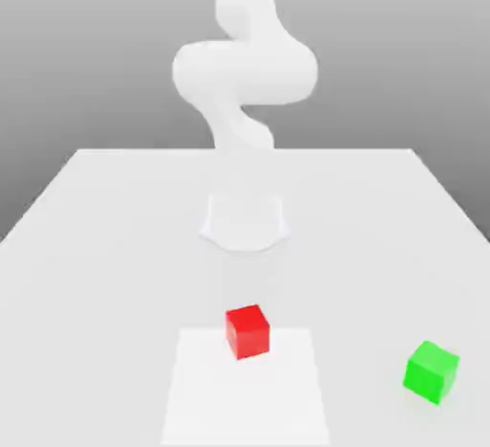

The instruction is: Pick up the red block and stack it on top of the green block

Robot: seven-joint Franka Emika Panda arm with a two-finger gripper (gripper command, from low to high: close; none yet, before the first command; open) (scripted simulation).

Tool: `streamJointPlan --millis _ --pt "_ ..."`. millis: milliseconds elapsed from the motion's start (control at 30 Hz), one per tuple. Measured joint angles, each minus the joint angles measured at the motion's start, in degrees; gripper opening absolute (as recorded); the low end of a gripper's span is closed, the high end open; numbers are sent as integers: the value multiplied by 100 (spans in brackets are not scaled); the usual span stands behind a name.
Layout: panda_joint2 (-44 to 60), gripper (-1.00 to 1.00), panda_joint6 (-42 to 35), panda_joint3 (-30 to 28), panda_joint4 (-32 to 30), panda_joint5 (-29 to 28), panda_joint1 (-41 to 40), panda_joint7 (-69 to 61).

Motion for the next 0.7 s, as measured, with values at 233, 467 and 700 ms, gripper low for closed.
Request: streamJointPlan --millis 233,467,700 --pt "1221 0 948 -129 -1213 -127 148 -553" --pt "2538 0 1955 -321 -2499 -178 306 -1214" --pt "4541 0 3511 -327 -3090 201 416 -1926"
